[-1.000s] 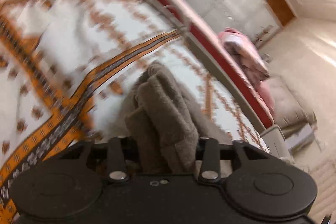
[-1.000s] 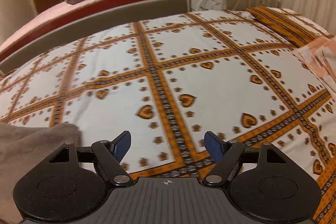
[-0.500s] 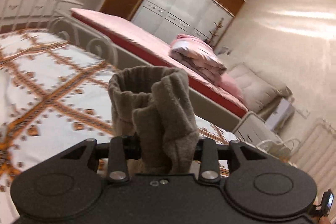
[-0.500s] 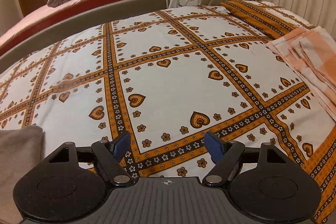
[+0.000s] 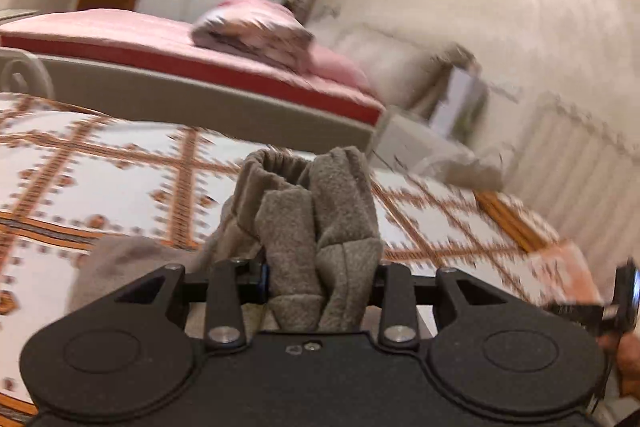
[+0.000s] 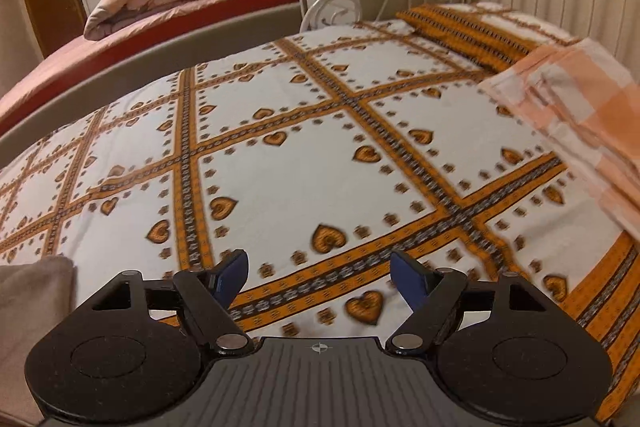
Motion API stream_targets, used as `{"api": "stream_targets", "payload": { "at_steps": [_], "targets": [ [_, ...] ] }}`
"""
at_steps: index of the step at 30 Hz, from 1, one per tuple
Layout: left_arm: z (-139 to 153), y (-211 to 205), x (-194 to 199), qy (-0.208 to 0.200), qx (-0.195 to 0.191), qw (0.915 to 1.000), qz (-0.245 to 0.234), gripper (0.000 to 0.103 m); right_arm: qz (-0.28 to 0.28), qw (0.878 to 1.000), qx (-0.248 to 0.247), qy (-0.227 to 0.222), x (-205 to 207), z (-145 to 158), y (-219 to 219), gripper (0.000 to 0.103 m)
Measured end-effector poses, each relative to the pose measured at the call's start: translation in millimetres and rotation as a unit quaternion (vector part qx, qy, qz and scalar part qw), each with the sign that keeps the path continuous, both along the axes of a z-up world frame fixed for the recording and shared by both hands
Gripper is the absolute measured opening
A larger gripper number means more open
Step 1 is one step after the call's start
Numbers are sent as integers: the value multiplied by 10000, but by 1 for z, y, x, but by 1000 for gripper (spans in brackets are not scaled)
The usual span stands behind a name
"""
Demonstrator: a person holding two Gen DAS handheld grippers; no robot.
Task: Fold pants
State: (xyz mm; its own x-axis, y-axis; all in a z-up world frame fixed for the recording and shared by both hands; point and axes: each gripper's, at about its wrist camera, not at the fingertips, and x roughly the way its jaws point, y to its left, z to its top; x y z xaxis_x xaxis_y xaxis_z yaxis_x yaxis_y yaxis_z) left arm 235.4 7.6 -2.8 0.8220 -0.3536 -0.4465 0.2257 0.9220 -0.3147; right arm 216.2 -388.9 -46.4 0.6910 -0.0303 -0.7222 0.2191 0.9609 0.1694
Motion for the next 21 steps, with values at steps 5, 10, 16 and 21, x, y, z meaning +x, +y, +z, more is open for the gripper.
{"api": "stream_targets", "payload": {
  "at_steps": [5,10,16,21],
  "targets": [
    [-15,-44,3,68,478,9978,-450,25,-15,10000,88,-19,2,-2,-9,78],
    [-25,-73,6,145,683,9949,-731,25,-51,9997,209,-86,2,2,-13,78],
    [-36,-98,8,282,1005,9923,-669,25,-24,9998,178,-39,0,1,-12,78],
    [-35,-105,5,236,1134,9914,-617,25,-90,9998,168,8,-2,-1,-16,78]
  ]
}}
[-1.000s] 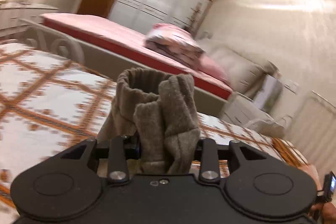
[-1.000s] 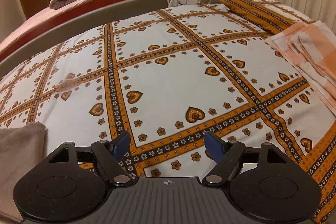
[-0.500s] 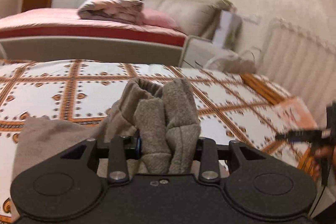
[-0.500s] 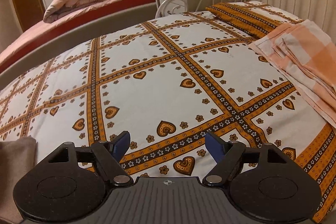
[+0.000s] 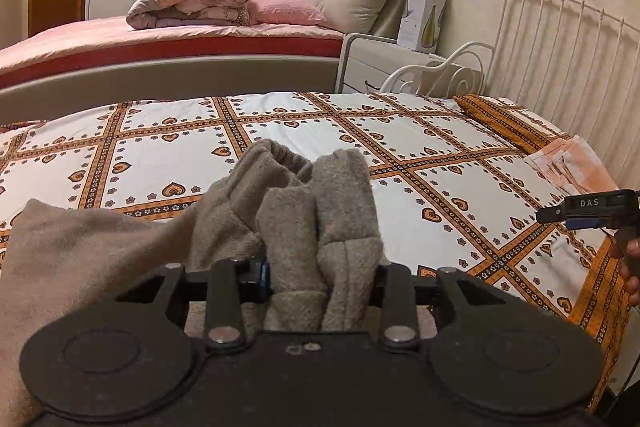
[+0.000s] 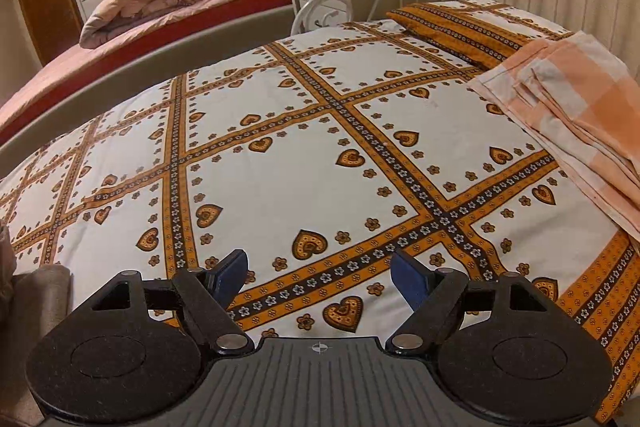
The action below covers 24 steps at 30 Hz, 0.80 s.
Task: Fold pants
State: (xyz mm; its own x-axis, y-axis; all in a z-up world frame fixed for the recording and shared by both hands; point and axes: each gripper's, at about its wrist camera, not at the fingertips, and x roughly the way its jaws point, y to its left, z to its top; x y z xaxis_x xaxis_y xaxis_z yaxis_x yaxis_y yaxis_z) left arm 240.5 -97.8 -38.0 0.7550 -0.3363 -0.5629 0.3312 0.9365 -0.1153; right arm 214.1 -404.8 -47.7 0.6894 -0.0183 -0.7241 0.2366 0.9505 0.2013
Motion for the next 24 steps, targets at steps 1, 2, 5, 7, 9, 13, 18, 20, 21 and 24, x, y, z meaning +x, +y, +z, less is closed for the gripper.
{"api": "stream_targets", "payload": {
  "at_steps": [1,2,5,7,9,13,18,20,21,24],
  "targets": [
    [0,-2,-1,-36,88,10000,-23,25,-13,10000,5,12,-1,0,-1,78],
    [0,-4,-3,-74,195,9998,-58,25,-17,10000,9,15,-1,0,-1,78],
    [-1,-12,-8,-134,455,9987,-175,25,-7,10000,3,25,-3,0,-1,79],
    [-3,-19,-10,-101,600,9977,-286,26,0,10000,6,24,-4,1,0,79],
    [-4,-25,-13,-83,737,9966,-364,27,0,10000,16,18,-4,1,1,79],
    [-5,-27,-17,-29,444,9971,-613,74,9,10000,29,6,-5,2,1,79],
    [3,-23,-26,-125,65,9963,-852,69,-135,9998,80,111,-7,-2,-6,79],
    [6,-15,-25,-166,-51,9974,-697,69,-215,9995,111,183,-9,-5,-11,79],
    [8,-9,-25,-184,-107,9980,-594,69,-247,9994,121,207,-10,-6,-12,80],
    [16,17,-22,-224,-264,9991,-234,69,-312,9991,138,246,-14,-7,-15,80]
  ]
}}
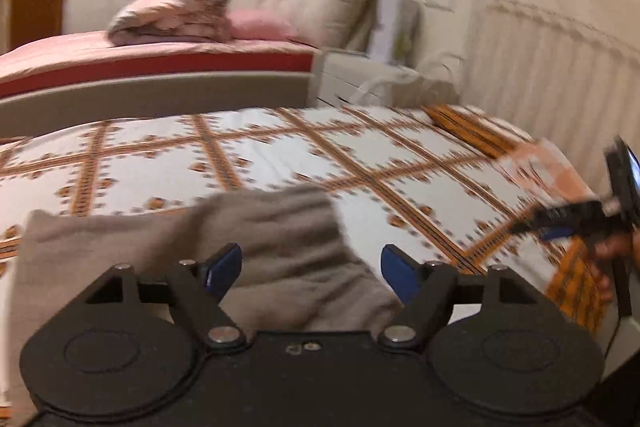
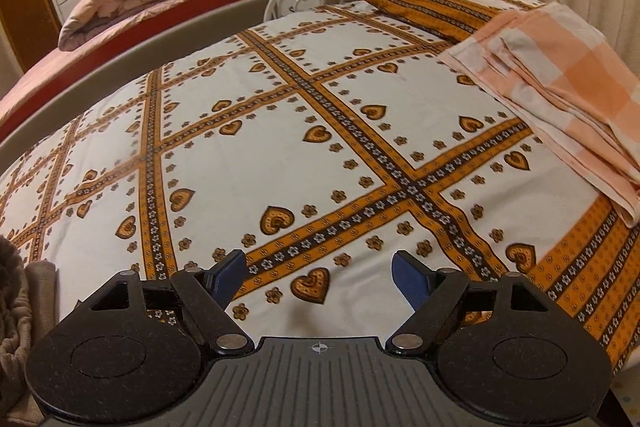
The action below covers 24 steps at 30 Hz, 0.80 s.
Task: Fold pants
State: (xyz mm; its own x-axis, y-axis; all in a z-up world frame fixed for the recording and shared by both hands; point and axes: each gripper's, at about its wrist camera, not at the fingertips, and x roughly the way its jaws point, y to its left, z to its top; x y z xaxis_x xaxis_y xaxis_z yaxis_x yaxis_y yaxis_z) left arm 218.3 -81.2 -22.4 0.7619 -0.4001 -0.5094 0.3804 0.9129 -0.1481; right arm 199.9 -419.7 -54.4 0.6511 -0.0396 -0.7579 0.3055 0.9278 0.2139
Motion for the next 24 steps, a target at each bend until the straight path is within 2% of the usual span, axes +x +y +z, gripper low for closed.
{"api": "stream_targets", "payload": {
  "at_steps": [5,8,11,14,18,21,24],
  "targets": [
    [12,63,4,-26,-269,9964,802,71,118,9999,37,-120,-6,8,9,80],
    [17,111,0,16,-501,9892,1376,73,578,9973,188,-406,-8,20,29,80],
    [20,155,-7,142,-645,9792,1920,73,1200,9889,504,-717,-7,31,57,80],
    [20,190,-15,226,-642,9718,2258,75,1855,9750,883,-848,-2,36,89,80],
    [18,225,-25,360,-623,9646,2536,75,2520,9525,1520,-776,9,34,130,80],
    [16,248,-35,457,-601,9596,2711,75,2859,9350,1996,-653,15,30,155,79],
    [14,264,-46,505,-571,9573,2788,75,3117,9236,2160,-565,18,27,178,75]
  ]
}}
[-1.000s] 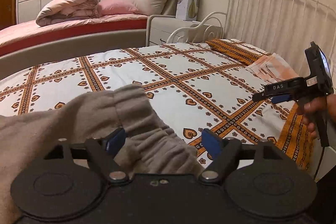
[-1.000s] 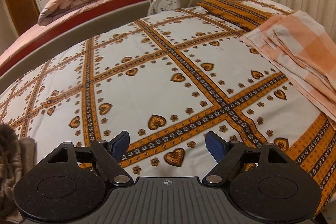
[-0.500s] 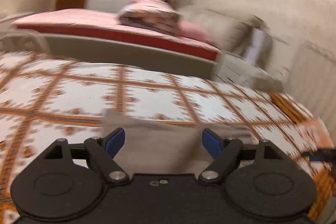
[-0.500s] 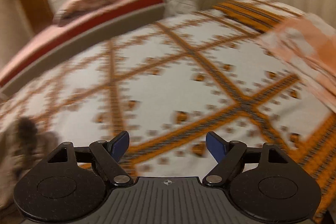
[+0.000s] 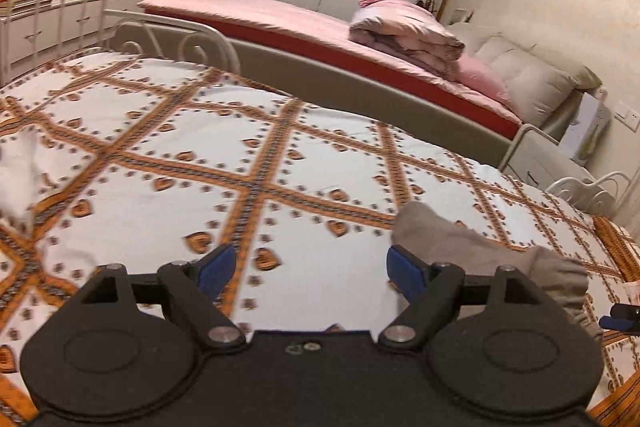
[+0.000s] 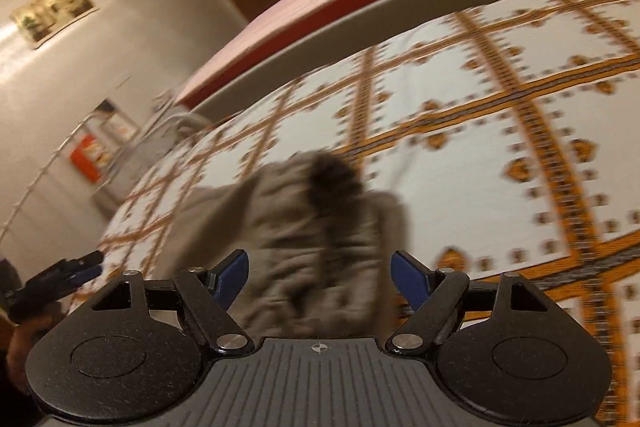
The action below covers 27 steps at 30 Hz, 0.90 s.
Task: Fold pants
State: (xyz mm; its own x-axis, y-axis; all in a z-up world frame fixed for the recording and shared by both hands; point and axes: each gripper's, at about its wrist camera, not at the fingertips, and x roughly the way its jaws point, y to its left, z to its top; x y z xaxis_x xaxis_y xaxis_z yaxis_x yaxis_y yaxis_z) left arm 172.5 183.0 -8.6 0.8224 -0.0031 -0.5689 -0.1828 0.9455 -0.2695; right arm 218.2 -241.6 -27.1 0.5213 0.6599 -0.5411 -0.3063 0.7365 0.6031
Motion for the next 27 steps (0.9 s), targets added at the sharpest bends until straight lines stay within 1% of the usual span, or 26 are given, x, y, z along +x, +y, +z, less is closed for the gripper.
{"api": "stream_targets", "payload": {
  "at_steps": [1,2,3,5,8,9,11,13,14,16,18,19,22,24,27],
  "targets": [
    [-1,4,-3,19,1,10000,7,76,47,10000,15,55,2,-2,6,72],
    [-1,8,-6,38,3,10000,17,75,82,9998,36,149,4,-4,11,64],
    [-2,11,-9,47,-10,10000,19,76,90,9996,54,250,7,-8,14,59],
    [-3,17,-13,68,-53,10000,8,76,27,9989,-1,468,12,-15,22,57],
    [-5,20,-16,110,-51,9999,-24,76,-55,9979,-92,638,19,-22,29,56],
    [-5,20,-17,127,-47,9999,-48,76,-96,9980,-69,625,20,-22,28,44],
    [-6,20,-16,142,-23,9999,-84,76,-115,9987,14,501,22,-19,30,27],
    [-6,19,-16,143,-32,9998,-117,76,-237,9988,-6,426,21,-15,28,26],
    [-6,18,-15,139,-41,9998,-129,76,-344,9987,-52,359,19,-12,26,22],
    [-7,16,-15,143,-34,9998,-167,76,-541,9979,191,301,17,-7,17,22],
    [-7,15,-14,161,0,9997,-197,76,-348,9980,390,357,14,-3,13,22],
    [-8,15,-13,166,0,9996,-210,76,-209,9980,403,443,13,-4,12,22],
    [-9,15,-11,192,-9,9996,-214,76,-77,9979,293,577,6,-7,5,23],
    [-10,13,-9,200,-37,9996,-215,76,-67,9972,312,672,3,-10,-1,23],
    [-11,7,-5,218,-18,9994,-273,76,-66,9948,505,885,3,-17,-7,23]
  ]
}}
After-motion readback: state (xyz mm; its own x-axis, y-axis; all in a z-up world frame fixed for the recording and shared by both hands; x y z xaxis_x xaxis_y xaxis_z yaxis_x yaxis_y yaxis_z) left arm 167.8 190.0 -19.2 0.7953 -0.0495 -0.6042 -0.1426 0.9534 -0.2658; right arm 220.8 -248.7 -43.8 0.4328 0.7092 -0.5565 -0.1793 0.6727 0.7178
